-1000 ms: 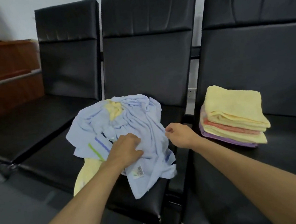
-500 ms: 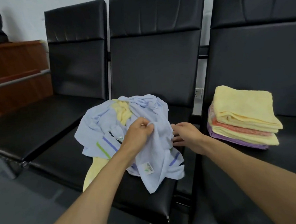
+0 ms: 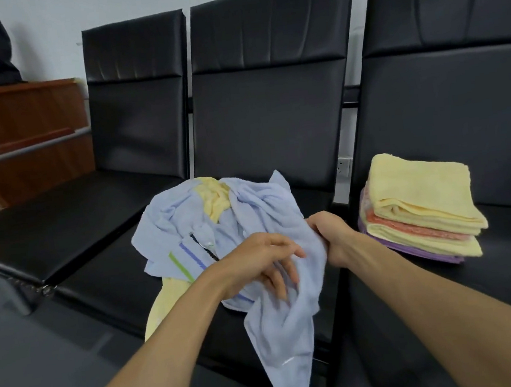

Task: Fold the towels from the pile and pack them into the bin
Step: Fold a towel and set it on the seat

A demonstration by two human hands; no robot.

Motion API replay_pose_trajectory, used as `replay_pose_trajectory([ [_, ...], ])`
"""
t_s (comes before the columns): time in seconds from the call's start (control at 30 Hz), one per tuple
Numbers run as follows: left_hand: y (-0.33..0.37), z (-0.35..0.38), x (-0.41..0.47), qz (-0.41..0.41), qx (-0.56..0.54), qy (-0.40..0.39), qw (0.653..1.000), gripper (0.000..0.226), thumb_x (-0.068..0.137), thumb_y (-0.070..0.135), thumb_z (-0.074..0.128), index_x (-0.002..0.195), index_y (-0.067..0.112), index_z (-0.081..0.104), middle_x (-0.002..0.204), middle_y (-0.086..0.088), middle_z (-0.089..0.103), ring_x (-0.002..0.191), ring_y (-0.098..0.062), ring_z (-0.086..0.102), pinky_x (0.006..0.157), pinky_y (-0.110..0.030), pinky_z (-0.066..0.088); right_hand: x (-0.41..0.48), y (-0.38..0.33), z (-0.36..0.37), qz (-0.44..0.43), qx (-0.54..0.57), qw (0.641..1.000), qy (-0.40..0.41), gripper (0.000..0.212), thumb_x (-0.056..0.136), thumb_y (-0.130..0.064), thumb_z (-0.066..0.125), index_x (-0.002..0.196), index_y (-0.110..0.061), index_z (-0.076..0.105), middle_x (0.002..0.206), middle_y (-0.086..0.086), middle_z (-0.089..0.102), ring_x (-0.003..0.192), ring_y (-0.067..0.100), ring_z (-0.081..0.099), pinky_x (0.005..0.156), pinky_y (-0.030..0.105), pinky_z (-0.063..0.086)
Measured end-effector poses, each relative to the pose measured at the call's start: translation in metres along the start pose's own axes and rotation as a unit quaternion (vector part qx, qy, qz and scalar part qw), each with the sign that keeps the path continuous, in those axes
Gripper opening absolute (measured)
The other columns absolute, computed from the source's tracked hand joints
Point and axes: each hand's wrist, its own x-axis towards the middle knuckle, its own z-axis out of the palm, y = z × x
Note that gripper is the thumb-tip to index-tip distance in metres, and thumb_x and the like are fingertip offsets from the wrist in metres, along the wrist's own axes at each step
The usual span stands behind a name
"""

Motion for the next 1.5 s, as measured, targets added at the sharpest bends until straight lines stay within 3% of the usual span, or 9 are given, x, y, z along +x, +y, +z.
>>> replay_pose_trajectory([
  [0.17,-0.019,-0.016,0.027,-0.018,-0.006,0.379,0.925,0.030,0.095,0.010,0.045,0.123,0.010,0.057,0.107,-0.008,0.064,0.080,-0.020,0.060,0.064,-0.026,0.046,-0.014,-0.002,-0.008,-0.006,-0.035,0.999,-0.012,0.025,0.068,0.002,0.039,0.054,-0.017,0.031,0.056,0.005,0.040,0.057,0.020,0.041,0.055,0.026,0.033],
  [0.27,-0.028,-0.016,0.037,-0.034,0.024,0.355,0.934,0.052,0.094,0.014,0.056,0.142,0.009,0.038,0.134,-0.009,0.050,0.117,-0.026,0.053,0.086,-0.028,0.042,-0.017,0.001,-0.011,-0.027,-0.005,0.999,-0.041,0.028,0.067,-0.002,0.038,0.054,-0.020,0.021,0.054,0.000,0.031,0.055,0.016,0.031,0.051,0.026,0.027],
  [0.33,-0.030,-0.013,0.042,-0.034,-0.022,0.343,0.939,0.059,0.090,0.013,0.064,0.142,0.006,0.036,0.127,-0.009,0.053,0.114,-0.026,0.054,0.088,-0.030,0.041,-0.017,0.002,-0.014,-0.016,0.055,0.996,-0.073,0.023,0.075,-0.012,0.045,0.053,-0.015,0.039,0.057,0.000,0.048,0.058,0.018,0.044,0.057,0.027,0.035],
  [0.47,-0.036,-0.012,0.047,-0.033,0.008,0.319,0.947,0.043,0.085,0.007,0.067,0.119,0.015,0.043,0.097,-0.004,0.057,0.094,-0.022,0.055,0.077,-0.031,0.044,-0.014,0.000,-0.015,-0.025,0.080,0.991,-0.109,0.039,0.089,-0.039,0.064,0.111,-0.008,0.071,0.107,0.010,0.073,0.102,0.027,0.068,0.091,0.038,0.052],
  [0.6,-0.041,-0.010,0.051,-0.022,0.191,0.345,0.919,0.016,0.087,0.002,0.054,0.100,0.007,0.046,0.076,-0.005,0.049,0.082,-0.028,0.055,0.060,-0.030,0.038,-0.005,0.003,-0.014,-0.015,0.010,1.000,-0.022,0.034,0.077,-0.004,0.075,0.110,0.004,0.066,0.106,0.017,0.071,0.093,0.030,0.069,0.077,0.039,0.057],
  [0.83,-0.021,-0.015,0.038,-0.121,-0.204,0.324,0.916,0.014,0.077,0.001,0.040,0.069,0.010,0.036,0.066,-0.003,0.035,0.057,-0.020,0.031,0.053,-0.026,0.027,-0.005,0.009,-0.030,0.040,-0.060,0.996,0.049,0.035,0.077,0.005,0.060,0.112,0.004,0.056,0.112,0.019,0.064,0.094,0.034,0.064,0.074,0.041,0.054],
  [0.97,-0.013,-0.021,0.019,-0.137,-0.337,0.264,0.894,0.020,0.073,0.017,0.061,0.090,0.007,0.058,0.086,-0.009,0.064,0.078,-0.028,0.059,0.073,-0.034,0.047,-0.021,0.002,-0.032,0.063,-0.106,0.992,0.018,0.041,0.082,-0.014,0.073,0.118,-0.002,0.058,0.113,0.016,0.066,0.102,0.033,0.064,0.087,0.047,0.054],
  [1.17,0.036,-0.013,0.010,-0.031,-0.213,0.390,0.895,0.018,0.094,0.023,0.052,0.093,0.007,0.058,0.079,-0.003,0.054,0.068,-0.016,0.049,0.061,-0.028,0.040,-0.047,-0.047,-0.025,-0.074,-0.182,0.977,0.083,0.048,0.094,-0.031,0.050,0.138,-0.012,0.044,0.127,0.009,0.057,0.110,0.027,0.057,0.097,0.042,0.048],
  [1.5,0.228,0.001,-0.049,0.121,-0.295,0.239,0.917,0.019,0.081,0.024,0.045,0.063,0.021,0.042,0.064,0.001,0.047,0.058,-0.017,0.044,0.059,-0.028,0.035,-0.171,-0.166,-0.066,-0.329,-0.096,0.926,0.157,0.039,0.089,-0.037,0.046,0.117,-0.009,0.049,0.103,0.003,0.057,0.092,0.023,0.058,0.066,0.030,0.045],
])
